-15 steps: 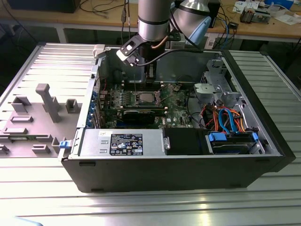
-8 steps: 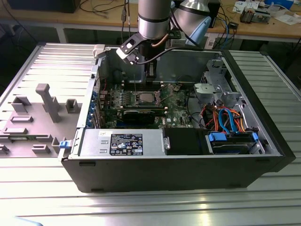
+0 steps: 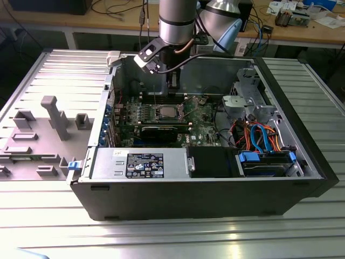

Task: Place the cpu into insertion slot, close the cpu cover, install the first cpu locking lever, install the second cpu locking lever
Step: 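Close the cpu cover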

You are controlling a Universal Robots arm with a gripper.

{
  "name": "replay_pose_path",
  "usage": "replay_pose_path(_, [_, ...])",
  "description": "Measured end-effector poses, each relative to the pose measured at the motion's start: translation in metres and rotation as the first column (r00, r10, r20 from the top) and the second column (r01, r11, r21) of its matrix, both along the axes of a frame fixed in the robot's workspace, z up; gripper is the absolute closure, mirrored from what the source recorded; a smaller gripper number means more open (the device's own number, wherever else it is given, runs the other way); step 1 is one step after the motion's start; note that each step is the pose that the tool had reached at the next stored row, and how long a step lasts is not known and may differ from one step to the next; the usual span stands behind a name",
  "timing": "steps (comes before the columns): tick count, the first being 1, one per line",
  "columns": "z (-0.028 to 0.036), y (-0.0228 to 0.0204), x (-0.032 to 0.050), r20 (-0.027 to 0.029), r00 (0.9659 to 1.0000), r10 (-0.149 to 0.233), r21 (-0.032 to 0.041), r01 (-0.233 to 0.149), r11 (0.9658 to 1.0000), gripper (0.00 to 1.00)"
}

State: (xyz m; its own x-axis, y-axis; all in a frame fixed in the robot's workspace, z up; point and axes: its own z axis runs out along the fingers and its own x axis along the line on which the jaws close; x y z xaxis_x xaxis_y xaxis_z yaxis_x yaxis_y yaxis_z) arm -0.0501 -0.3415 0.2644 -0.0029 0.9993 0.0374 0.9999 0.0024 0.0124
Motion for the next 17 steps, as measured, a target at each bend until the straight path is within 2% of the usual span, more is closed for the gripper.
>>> replay_pose_path(12, [0.0, 0.0, 0.0023, 0.0, 1.0, 0.0, 0.0, 0.0, 1.0, 0.89])
replay_pose_path(17, [0.0, 0.0001, 0.0065, 0.0, 1.0, 0.0, -0.0001, 0.0, 1.0, 0.89])
